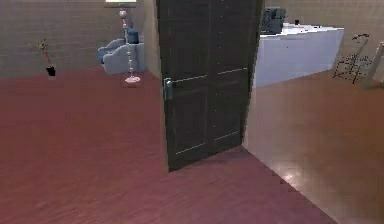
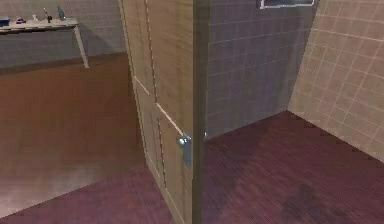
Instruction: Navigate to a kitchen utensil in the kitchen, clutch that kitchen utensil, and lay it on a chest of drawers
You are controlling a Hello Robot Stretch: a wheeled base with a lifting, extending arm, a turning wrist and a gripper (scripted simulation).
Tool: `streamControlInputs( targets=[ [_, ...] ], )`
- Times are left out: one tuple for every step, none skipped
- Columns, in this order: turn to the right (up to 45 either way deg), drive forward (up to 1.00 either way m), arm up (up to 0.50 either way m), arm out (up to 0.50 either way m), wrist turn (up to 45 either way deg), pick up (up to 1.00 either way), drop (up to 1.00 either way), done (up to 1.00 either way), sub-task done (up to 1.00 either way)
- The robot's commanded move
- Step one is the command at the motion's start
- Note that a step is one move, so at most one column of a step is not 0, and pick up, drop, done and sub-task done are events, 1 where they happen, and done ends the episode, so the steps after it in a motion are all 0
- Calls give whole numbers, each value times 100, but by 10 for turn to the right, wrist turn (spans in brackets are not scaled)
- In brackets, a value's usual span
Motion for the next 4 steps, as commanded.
streamControlInputs(
  targets=[
    [0,35,0,0,0,0,0,0,0],
    [420,0,0,0,0,0,0,0,0],
    [0,100,0,0,0,0,0,0,0],
    [30,0,0,0,0,0,0,0,0]
  ],
)
